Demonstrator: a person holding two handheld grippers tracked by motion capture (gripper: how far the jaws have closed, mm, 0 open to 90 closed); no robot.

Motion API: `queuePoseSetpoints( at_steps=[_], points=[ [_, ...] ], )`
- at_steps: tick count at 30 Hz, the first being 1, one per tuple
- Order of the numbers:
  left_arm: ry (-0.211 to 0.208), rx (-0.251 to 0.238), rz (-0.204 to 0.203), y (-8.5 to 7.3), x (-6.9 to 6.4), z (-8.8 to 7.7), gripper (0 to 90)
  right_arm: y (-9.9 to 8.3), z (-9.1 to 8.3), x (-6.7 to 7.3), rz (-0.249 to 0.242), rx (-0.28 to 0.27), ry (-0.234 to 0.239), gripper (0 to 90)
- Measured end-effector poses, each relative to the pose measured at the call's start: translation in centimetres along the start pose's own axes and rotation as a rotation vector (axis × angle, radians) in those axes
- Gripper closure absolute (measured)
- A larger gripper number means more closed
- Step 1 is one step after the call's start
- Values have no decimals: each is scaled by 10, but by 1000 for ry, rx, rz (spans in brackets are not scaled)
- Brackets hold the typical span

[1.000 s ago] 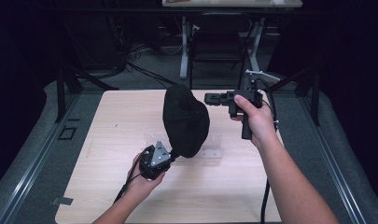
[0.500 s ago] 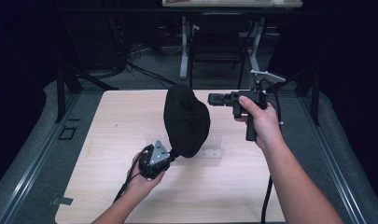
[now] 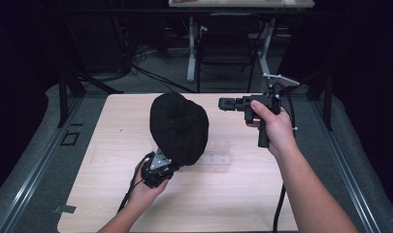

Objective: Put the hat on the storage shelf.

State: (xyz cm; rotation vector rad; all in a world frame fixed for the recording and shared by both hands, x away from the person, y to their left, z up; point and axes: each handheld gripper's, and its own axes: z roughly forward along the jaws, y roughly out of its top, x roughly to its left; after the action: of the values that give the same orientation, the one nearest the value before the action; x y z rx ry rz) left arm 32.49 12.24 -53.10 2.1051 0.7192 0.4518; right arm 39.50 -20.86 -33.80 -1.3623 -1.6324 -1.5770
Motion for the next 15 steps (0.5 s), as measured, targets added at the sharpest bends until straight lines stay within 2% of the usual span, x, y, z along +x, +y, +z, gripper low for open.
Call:
queuePoseSetpoints(
  at_steps=[2, 4, 13, 14, 15],
  points=[
    [-7, 4, -15, -2, 0, 2, 846, 0, 0, 0, 0, 1, -2, 765],
    [-24, -7, -68, -8, 5, 5, 846, -1, 0, -1, 7, -6, 2, 764],
    [-48, -26, -125, -15, 12, 5, 838, -3, -4, -6, 12, -13, -2, 765],
    [-66, -33, -147, -17, 14, 5, 836, -3, -5, -6, 14, -14, -4, 764],
    [-66, -33, -147, -17, 14, 5, 835, -3, -5, -6, 14, -14, -4, 764]
  ],
)
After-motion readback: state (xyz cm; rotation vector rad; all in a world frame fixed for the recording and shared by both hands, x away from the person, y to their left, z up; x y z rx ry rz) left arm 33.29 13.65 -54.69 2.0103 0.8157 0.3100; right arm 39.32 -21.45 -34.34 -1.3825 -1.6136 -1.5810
